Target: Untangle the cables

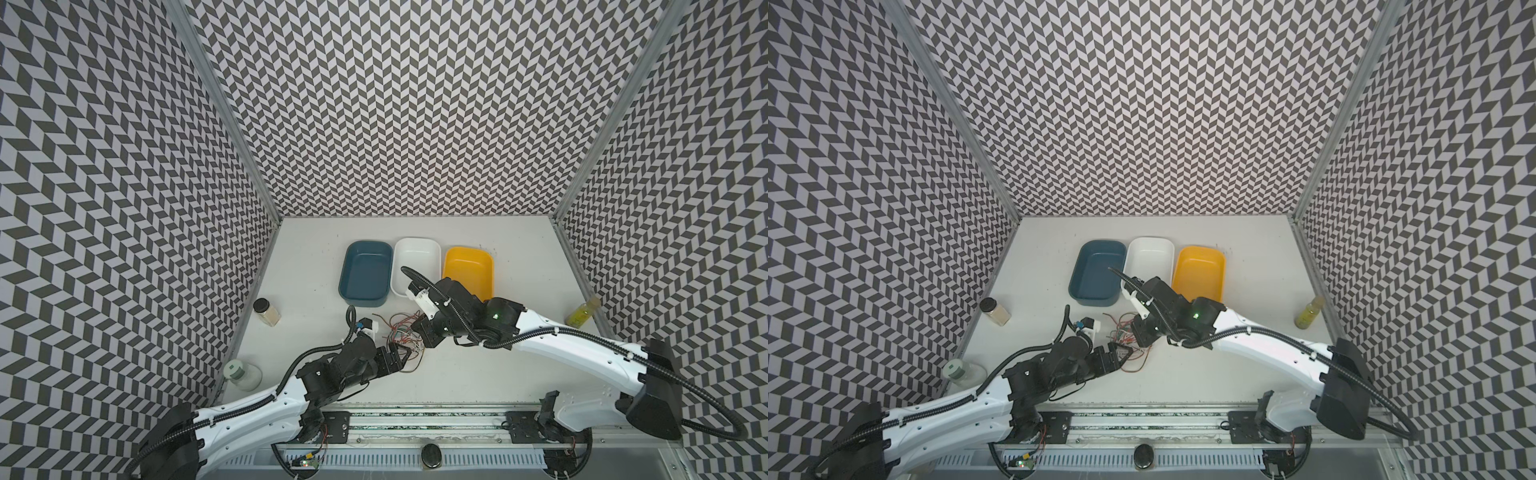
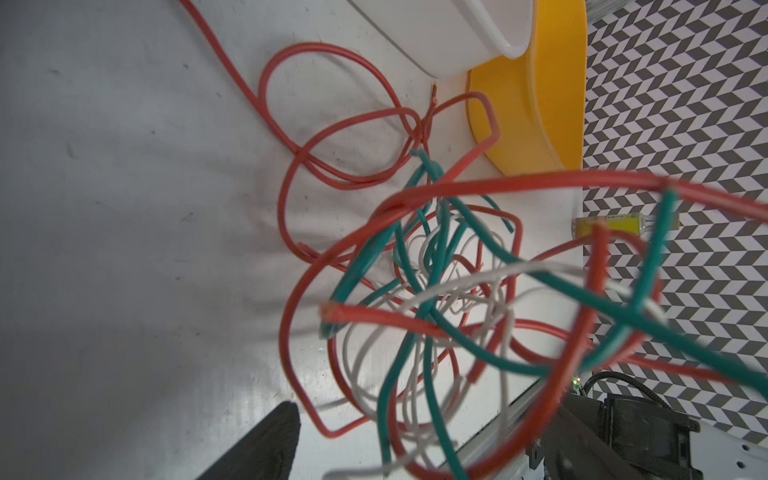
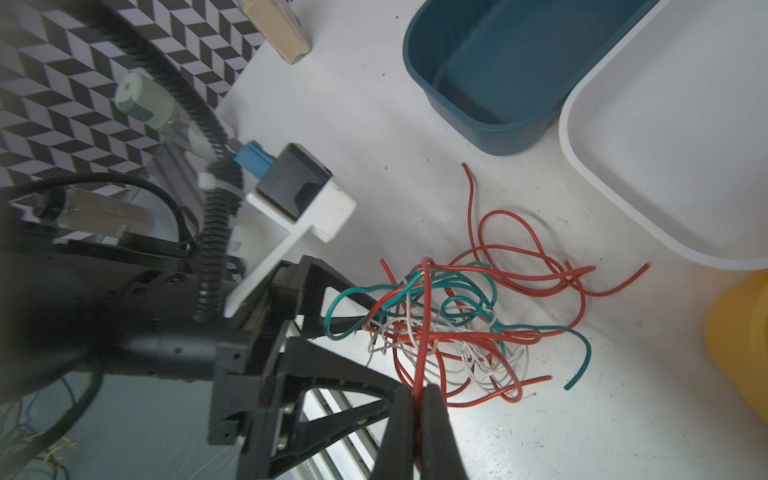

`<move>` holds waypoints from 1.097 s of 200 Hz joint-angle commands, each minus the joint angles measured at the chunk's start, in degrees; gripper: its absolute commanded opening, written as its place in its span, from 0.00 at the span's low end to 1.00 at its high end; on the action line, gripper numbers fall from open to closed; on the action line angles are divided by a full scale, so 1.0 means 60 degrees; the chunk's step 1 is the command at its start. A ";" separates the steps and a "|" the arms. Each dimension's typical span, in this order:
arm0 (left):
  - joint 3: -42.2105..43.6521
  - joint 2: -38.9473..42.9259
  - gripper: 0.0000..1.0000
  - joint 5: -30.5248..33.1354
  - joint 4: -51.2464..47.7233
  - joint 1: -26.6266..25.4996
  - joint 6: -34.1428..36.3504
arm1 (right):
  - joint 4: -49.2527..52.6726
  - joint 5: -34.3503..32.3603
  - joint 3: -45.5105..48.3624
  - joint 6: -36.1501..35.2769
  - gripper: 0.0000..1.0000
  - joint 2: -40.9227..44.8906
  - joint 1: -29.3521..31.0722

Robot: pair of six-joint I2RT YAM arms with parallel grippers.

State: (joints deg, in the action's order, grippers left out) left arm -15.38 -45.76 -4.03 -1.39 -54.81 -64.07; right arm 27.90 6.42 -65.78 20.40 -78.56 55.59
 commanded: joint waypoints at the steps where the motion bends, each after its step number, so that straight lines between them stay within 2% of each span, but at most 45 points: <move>1: -0.0126 -0.0215 0.84 0.0234 0.0536 -0.0132 0.0078 | -0.0032 0.0494 -0.0424 0.0121 0.00 0.0457 0.0003; 13: -0.0173 -0.0277 0.74 0.0296 0.0513 -0.0180 0.0145 | 0.0056 0.0523 -0.0500 0.0127 0.00 0.0593 0.0003; 62: -0.0189 0.0217 0.42 0.0607 0.0063 -0.0241 0.0365 | 0.0253 0.0033 -0.0405 0.0135 0.00 0.1064 0.0005; 82: -0.0039 0.0450 0.25 0.0733 0.0042 -0.0240 0.0366 | 0.0115 0.0028 -0.0267 0.0200 0.00 0.1274 -0.0005; 106: 0.0057 0.0648 0.00 0.0911 -0.0094 -0.0241 0.0381 | 0.0208 -0.0229 -0.0186 0.0192 0.00 0.1534 0.0002; 177: -0.0019 0.1748 0.00 0.1509 -0.1523 -0.0190 0.0597 | 0.1244 -0.2453 0.0639 0.0578 0.00 0.2591 -0.0131; 200: -0.0098 0.2298 0.00 0.1740 -0.2379 -0.0018 0.0601 | 0.1572 -0.2813 0.1076 0.0814 0.00 0.3105 -0.0472; 219: -0.0156 0.2666 0.00 0.1542 -0.2931 0.0386 0.0630 | 0.1746 -0.2756 0.1514 0.1078 0.00 0.3629 -0.1000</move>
State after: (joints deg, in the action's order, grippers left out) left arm -15.46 -32.18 3.25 -11.46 -54.87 -61.10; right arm 36.29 -6.46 -58.98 23.99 -60.90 52.64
